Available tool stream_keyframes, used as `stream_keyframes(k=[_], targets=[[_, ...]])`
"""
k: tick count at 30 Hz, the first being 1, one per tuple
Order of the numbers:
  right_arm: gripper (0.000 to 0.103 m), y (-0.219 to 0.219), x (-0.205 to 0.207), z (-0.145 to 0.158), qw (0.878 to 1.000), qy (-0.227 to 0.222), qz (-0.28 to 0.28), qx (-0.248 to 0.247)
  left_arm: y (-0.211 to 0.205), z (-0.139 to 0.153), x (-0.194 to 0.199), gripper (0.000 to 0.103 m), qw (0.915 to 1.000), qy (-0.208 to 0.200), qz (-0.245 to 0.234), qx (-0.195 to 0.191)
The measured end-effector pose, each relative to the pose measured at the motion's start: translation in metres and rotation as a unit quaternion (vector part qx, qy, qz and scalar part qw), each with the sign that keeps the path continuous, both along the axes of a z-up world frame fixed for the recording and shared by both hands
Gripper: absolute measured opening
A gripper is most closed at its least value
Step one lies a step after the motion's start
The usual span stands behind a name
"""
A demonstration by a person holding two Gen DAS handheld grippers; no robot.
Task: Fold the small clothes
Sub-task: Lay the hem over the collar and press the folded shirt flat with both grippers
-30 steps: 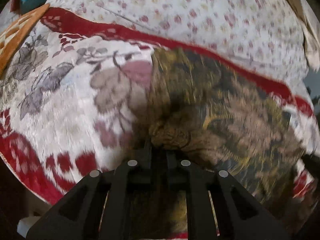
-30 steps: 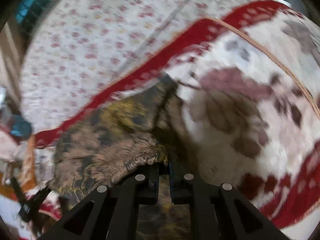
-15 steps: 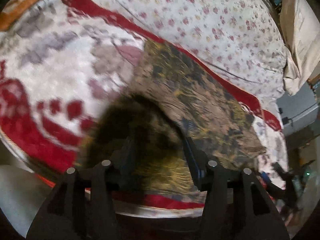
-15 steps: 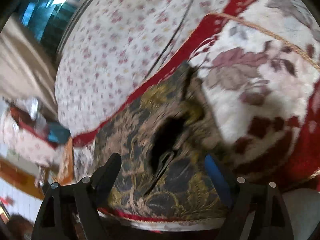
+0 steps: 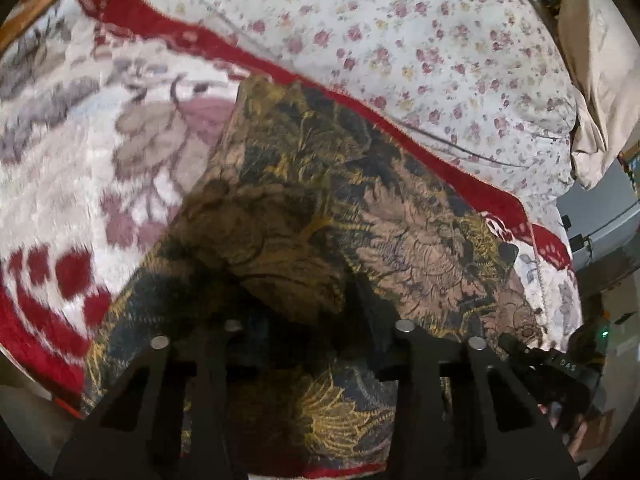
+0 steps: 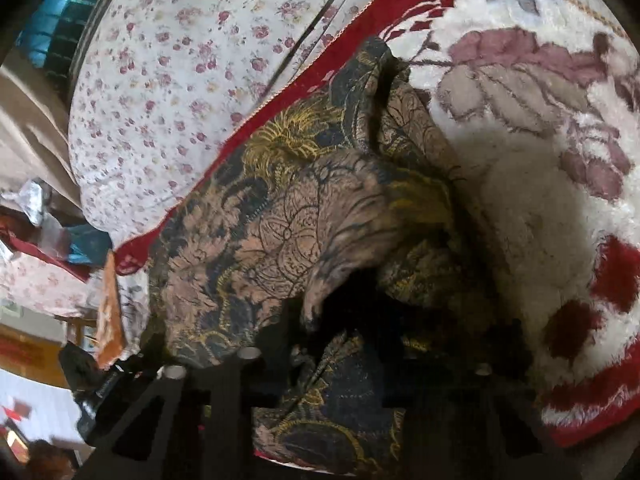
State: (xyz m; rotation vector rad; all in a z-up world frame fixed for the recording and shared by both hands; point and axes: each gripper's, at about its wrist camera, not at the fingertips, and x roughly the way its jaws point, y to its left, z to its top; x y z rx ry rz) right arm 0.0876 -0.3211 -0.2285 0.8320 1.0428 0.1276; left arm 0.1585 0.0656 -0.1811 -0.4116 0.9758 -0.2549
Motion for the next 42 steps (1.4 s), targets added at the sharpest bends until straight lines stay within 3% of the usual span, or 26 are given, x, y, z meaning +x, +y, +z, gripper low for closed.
stream_keyframes(k=[1,3,5,18,22,25,28,30,34,42], targets=[[0.006,-0.001,0.0,0.002,1.0,-0.006,-0.003,0.002,-0.001,0.0,0.0,0.025,1.0,-0.002,-0.002,0.003],[0.005,-0.002,0.001,0.004,1.0,-0.012,-0.005,-0.002,-0.003,-0.002,0.003,0.006,1.0,0.004,-0.008,0.004],[0.004,0.0,0.003,0.006,1.0,-0.014,-0.005,-0.006,-0.003,-0.004,0.004,0.004,0.9999,0.011,-0.009,0.003],[0.004,0.012,0.005,0.012,0.998,-0.04,0.005,-0.042,-0.014,-0.004,0.007,0.004,0.9985,0.029,-0.036,0.029],[0.004,0.01,0.002,0.015,0.998,-0.049,-0.006,-0.043,-0.012,-0.004,0.008,0.004,0.9982,0.036,-0.045,0.019],[0.003,0.006,-0.011,0.025,0.997,-0.056,-0.027,-0.049,-0.007,0.003,0.002,0.004,0.9987,0.025,-0.044,0.011],[0.003,0.007,-0.034,0.047,0.991,-0.083,-0.046,-0.093,-0.011,0.008,-0.006,0.004,0.998,0.005,-0.056,0.029],[0.003,0.013,-0.034,0.044,0.99,-0.069,-0.037,-0.114,-0.017,0.002,-0.004,0.004,0.9963,0.014,-0.066,0.053],[0.003,0.018,-0.021,0.027,0.991,-0.033,-0.029,-0.123,-0.015,-0.013,0.006,0.004,0.9953,0.057,-0.069,0.036],[0.003,0.014,-0.021,0.021,0.992,-0.026,-0.032,-0.118,-0.017,-0.009,0.004,0.004,0.9959,0.049,-0.066,0.039]])
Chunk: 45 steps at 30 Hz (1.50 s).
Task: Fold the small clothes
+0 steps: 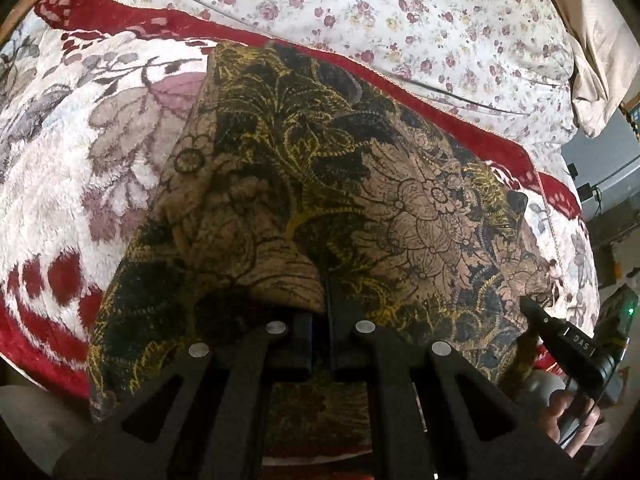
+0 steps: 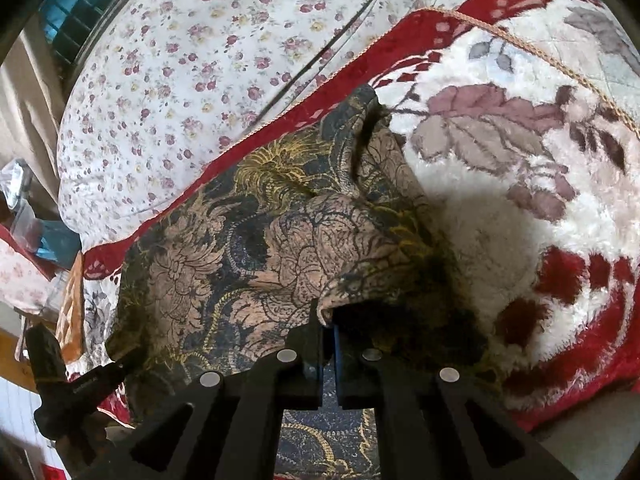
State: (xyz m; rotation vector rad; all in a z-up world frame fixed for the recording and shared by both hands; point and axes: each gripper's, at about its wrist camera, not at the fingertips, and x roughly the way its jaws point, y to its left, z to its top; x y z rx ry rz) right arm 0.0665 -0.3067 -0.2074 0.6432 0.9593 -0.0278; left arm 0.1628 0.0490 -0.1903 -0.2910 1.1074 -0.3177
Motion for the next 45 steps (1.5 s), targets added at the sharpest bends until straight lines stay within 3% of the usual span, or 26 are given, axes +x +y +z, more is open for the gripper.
stream_keyframes(k=[8,17,25,28,34,37,41,42,43,44,45], targets=[[0.003,-0.002,-0.007,0.008,1.0,-0.023,-0.004,0.011,0.009,0.002,0.002,0.004,0.9998,-0.004,0.011,-0.014],[0.003,0.002,-0.01,0.009,1.0,-0.006,0.01,0.002,0.008,-0.005,-0.006,0.004,0.9994,-0.019,0.027,0.011],[0.003,-0.002,-0.004,0.013,0.999,0.004,0.036,0.015,0.032,0.002,-0.013,0.004,0.9984,-0.009,0.034,-0.044],[0.003,-0.004,-0.008,0.01,0.999,0.007,0.037,0.025,0.035,0.008,-0.018,0.003,0.9982,-0.012,0.04,-0.042],[0.001,-0.014,-0.041,0.041,0.998,-0.04,0.036,0.032,0.053,0.034,-0.045,0.001,0.9972,-0.021,0.032,-0.065],[0.001,-0.017,-0.058,0.039,0.999,-0.018,0.031,0.001,0.056,0.024,-0.055,0.001,0.9986,-0.018,0.035,-0.036],[0.001,-0.018,-0.054,0.03,0.998,-0.025,0.033,0.053,0.058,0.011,-0.057,0.002,0.9965,-0.004,0.041,-0.073],[0.006,-0.017,-0.053,0.031,0.998,-0.024,0.033,0.051,0.059,0.016,-0.06,0.008,0.9951,-0.013,0.041,-0.089],[0.03,-0.015,-0.053,0.029,0.998,-0.022,0.035,0.055,0.058,0.02,-0.062,0.015,0.9951,-0.021,0.043,-0.087],[0.05,-0.014,-0.051,0.025,0.997,-0.018,0.036,0.068,0.056,0.023,-0.062,0.045,0.9952,-0.025,0.044,-0.084],[0.087,-0.014,-0.05,0.022,0.996,-0.022,0.03,0.08,0.052,0.024,-0.062,0.076,0.9952,-0.029,0.049,-0.08]])
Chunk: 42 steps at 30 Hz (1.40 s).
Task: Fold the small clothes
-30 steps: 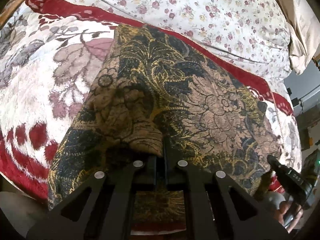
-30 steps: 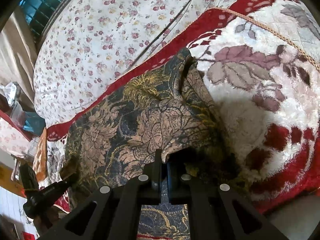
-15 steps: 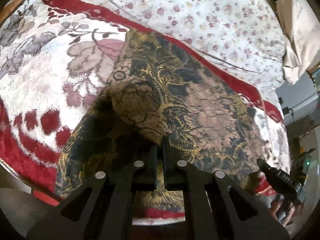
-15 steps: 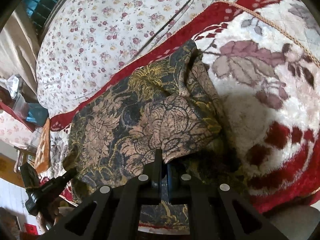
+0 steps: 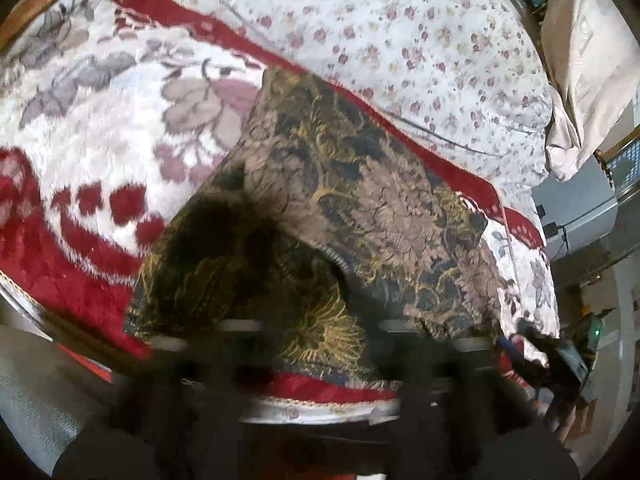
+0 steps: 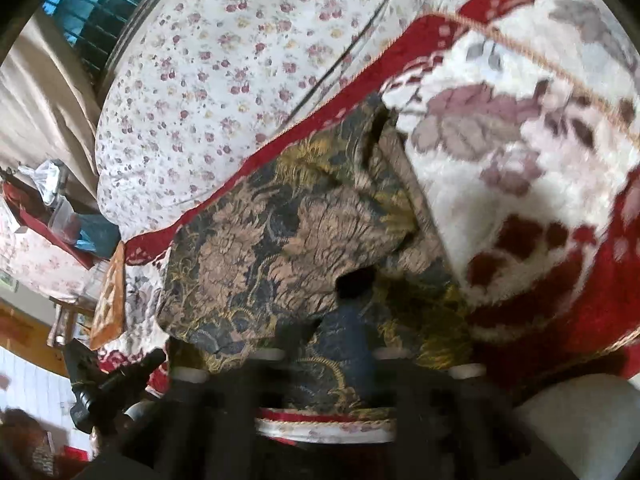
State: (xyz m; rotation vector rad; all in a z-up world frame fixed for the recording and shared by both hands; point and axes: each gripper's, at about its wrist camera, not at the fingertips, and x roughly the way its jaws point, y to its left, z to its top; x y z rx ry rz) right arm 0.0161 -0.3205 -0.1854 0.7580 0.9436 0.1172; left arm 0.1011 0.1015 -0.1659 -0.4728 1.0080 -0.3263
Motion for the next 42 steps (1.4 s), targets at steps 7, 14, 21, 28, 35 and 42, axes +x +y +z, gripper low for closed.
stream_keyframes(k=[7,14,21,28,35,42], targets=[[0.067,0.021,0.044,-0.021,0.998,0.051,0.034,0.007,-0.045,-0.016,0.041,0.059,0.9986,0.037,-0.037,0.013],[0.003,0.014,0.047,-0.029,0.998,0.056,0.017,-0.003,-0.034,-0.033,0.05,0.003,0.9972,0.066,-0.025,-0.024],[0.003,0.024,-0.008,0.017,0.999,-0.001,0.03,-0.031,-0.018,0.003,0.004,0.002,0.9973,0.042,-0.059,-0.01],[0.002,0.043,0.002,-0.015,0.991,0.077,0.034,-0.107,-0.038,-0.029,-0.006,0.002,0.9944,0.049,-0.071,0.062],[0.002,0.049,0.01,-0.042,0.982,0.144,0.045,-0.114,-0.031,-0.045,-0.005,0.006,0.9913,0.086,-0.066,0.076],[0.074,0.045,-0.025,0.011,0.99,0.063,0.029,-0.119,0.028,0.004,-0.046,0.057,0.9998,0.012,0.018,-0.006]])
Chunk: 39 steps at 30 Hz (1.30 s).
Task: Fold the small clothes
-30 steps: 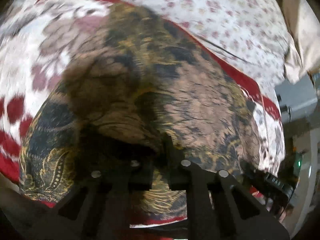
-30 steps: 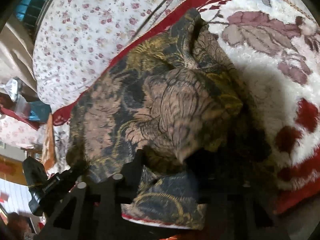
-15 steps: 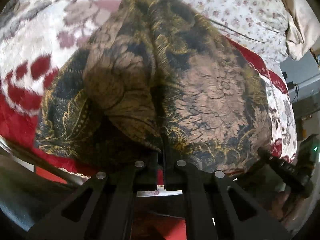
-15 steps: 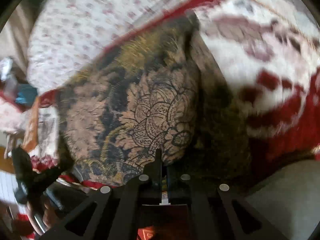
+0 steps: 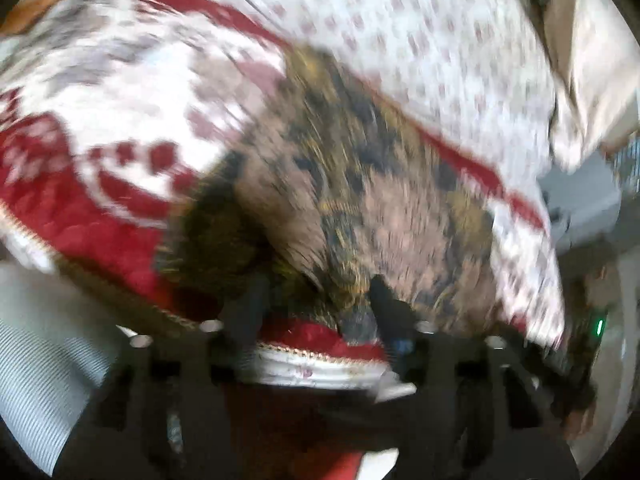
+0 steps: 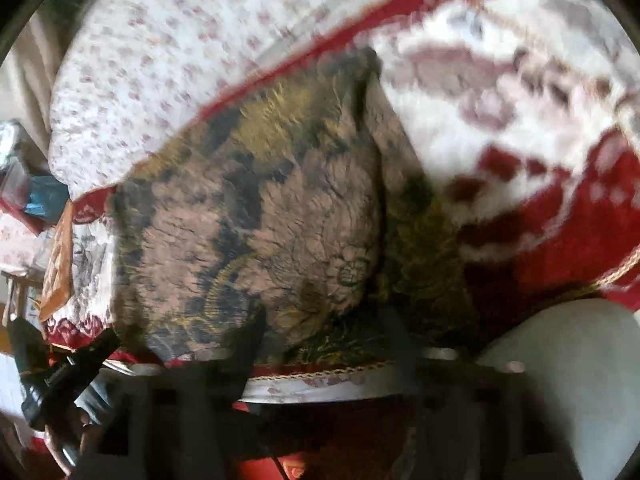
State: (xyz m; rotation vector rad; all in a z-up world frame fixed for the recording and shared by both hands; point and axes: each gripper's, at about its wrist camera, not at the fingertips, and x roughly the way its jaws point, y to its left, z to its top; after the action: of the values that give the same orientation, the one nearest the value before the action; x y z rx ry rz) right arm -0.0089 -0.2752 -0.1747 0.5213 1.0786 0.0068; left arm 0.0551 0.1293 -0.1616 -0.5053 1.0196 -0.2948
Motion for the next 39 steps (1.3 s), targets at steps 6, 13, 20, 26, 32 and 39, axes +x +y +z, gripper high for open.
stream_keyframes(k=[6,13,20,26,32,39], targets=[[0.077,0.033,0.018,0.044,0.996,-0.054,0.07,0.006,0.01,0.016,0.035,0.06,0.9968,-0.003,0.068,0.042],[0.077,0.103,0.114,0.066,0.979,-0.079,0.176,0.059,0.014,-0.031,0.097,0.06,0.9961,0.055,0.045,0.053],[0.077,0.188,0.18,0.046,0.966,-0.02,0.246,0.081,0.012,-0.045,0.097,0.052,0.9963,0.061,0.018,0.058],[0.075,0.248,0.215,0.017,0.952,0.051,0.289,0.085,0.036,-0.048,0.088,0.009,0.9964,0.071,0.028,-0.037],[0.069,0.31,0.245,-0.014,0.934,0.121,0.335,0.032,0.026,-0.022,0.078,0.008,0.9991,0.01,0.016,-0.039],[0.044,0.341,0.255,-0.04,0.923,0.155,0.35,-0.045,0.017,-0.011,0.084,0.008,0.998,-0.013,0.0,-0.062]])
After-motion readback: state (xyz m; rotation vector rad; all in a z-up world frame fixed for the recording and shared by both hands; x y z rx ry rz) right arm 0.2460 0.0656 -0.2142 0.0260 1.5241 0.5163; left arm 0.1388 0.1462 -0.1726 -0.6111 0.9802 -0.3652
